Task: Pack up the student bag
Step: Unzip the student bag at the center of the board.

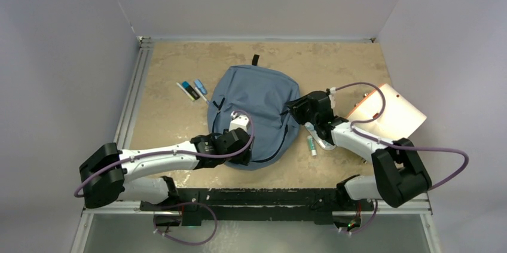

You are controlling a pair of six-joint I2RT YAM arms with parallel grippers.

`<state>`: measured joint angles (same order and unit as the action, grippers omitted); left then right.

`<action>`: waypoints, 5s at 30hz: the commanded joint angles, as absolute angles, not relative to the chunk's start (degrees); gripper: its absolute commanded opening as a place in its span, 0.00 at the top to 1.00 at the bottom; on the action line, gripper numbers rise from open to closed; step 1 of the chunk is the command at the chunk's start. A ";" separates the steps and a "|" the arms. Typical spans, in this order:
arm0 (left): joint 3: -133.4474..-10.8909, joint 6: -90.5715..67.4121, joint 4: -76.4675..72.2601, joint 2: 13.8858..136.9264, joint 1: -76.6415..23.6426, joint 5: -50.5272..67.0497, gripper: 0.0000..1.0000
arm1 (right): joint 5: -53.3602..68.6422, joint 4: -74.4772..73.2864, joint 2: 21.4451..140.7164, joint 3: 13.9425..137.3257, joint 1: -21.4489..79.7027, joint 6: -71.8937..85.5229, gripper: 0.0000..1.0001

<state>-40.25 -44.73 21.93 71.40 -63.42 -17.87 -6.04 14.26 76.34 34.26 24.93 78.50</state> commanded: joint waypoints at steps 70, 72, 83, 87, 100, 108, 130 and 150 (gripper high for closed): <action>-47.14 -35.46 -3.79 82.03 -65.65 -20.95 0.41 | -1.57 21.88 82.46 42.61 28.99 64.87 1.00; -47.09 -35.11 -7.01 84.80 -65.65 -20.68 0.41 | -1.21 21.88 82.69 42.91 29.22 65.02 1.00; -48.83 -36.63 -10.31 97.98 -71.00 -20.84 0.41 | 2.26 20.70 86.22 48.38 30.17 61.10 1.00; -48.35 -39.01 -9.58 100.01 -73.56 -21.92 0.41 | 5.28 20.69 89.76 51.44 31.28 58.76 1.00; -51.25 -42.01 -6.04 106.91 -77.04 -23.19 0.41 | 12.87 12.62 102.64 68.42 34.90 45.31 1.00; -54.28 -42.86 -4.79 110.87 -78.91 -24.48 0.42 | 15.05 8.26 110.18 78.17 36.59 41.88 1.00; -50.89 -43.92 -8.67 110.61 -78.94 -23.79 0.42 | 24.32 12.29 108.69 81.25 38.78 41.65 1.00; -49.79 -44.65 -7.52 109.28 -79.01 -23.84 0.42 | 27.44 3.71 118.10 94.05 41.81 34.73 1.00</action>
<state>-52.27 -39.97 -13.02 107.22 -76.31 -37.17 26.57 1.50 121.54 90.67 41.23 36.73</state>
